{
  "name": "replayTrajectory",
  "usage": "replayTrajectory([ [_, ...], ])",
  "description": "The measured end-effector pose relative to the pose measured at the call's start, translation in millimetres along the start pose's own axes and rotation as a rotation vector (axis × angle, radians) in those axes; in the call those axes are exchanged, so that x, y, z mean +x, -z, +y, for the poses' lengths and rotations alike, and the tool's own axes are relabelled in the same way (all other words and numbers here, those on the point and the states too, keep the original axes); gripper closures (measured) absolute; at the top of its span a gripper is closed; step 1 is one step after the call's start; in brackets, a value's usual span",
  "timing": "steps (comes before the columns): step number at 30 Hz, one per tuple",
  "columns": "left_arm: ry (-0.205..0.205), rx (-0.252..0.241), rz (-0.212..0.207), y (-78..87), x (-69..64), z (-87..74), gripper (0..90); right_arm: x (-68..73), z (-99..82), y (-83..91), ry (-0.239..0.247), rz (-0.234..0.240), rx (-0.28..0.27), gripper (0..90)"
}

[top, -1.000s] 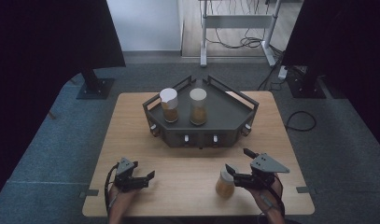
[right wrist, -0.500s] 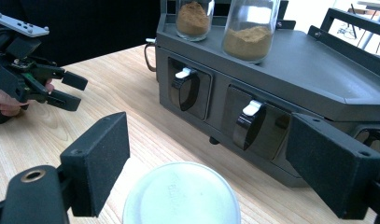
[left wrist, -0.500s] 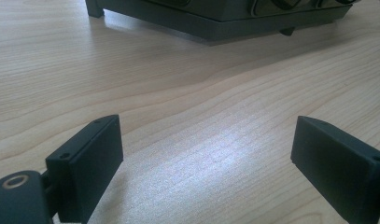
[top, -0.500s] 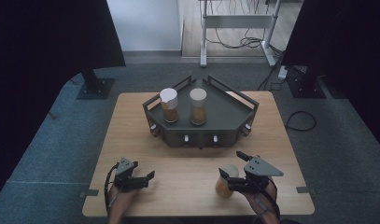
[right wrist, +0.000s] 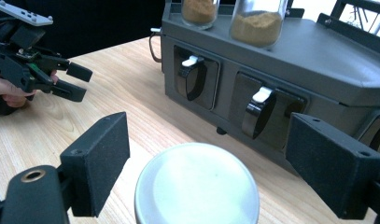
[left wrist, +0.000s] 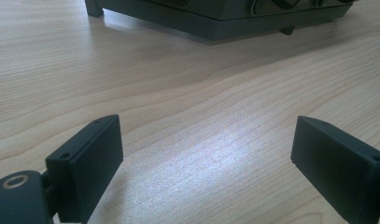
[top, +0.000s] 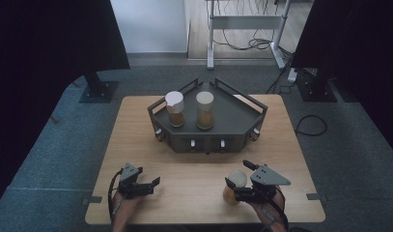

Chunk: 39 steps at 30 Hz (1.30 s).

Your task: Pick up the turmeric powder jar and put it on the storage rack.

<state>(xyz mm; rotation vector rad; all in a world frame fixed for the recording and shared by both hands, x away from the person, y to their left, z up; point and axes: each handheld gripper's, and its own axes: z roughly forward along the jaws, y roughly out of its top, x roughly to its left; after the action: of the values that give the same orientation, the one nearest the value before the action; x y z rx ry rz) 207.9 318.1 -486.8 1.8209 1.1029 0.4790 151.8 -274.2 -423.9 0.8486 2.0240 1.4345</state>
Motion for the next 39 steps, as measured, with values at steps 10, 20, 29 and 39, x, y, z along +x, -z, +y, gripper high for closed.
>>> replayTrajectory([
  [10, -0.001, 0.002, 0.000, -0.1, 0.0, 0.3, 8.5, 1.9, -6.9, -2.5, -0.016, 0.014, 0.016, 13.5],
  [20, -0.002, 0.003, 0.000, -0.3, -0.2, 0.6, 8.5, 2.3, -14.3, -5.5, -0.031, 0.015, 0.034, 13.5],
  [29, -0.002, 0.003, 0.000, -0.2, -0.1, 0.5, 8.5, 1.6, -19.4, -8.2, -0.043, 0.015, 0.049, 15.3],
  [39, -0.001, 0.004, -0.002, -0.3, 0.1, 0.7, 8.5, -4.5, -24.1, -7.5, -0.070, 0.029, 0.053, 23.7],
])
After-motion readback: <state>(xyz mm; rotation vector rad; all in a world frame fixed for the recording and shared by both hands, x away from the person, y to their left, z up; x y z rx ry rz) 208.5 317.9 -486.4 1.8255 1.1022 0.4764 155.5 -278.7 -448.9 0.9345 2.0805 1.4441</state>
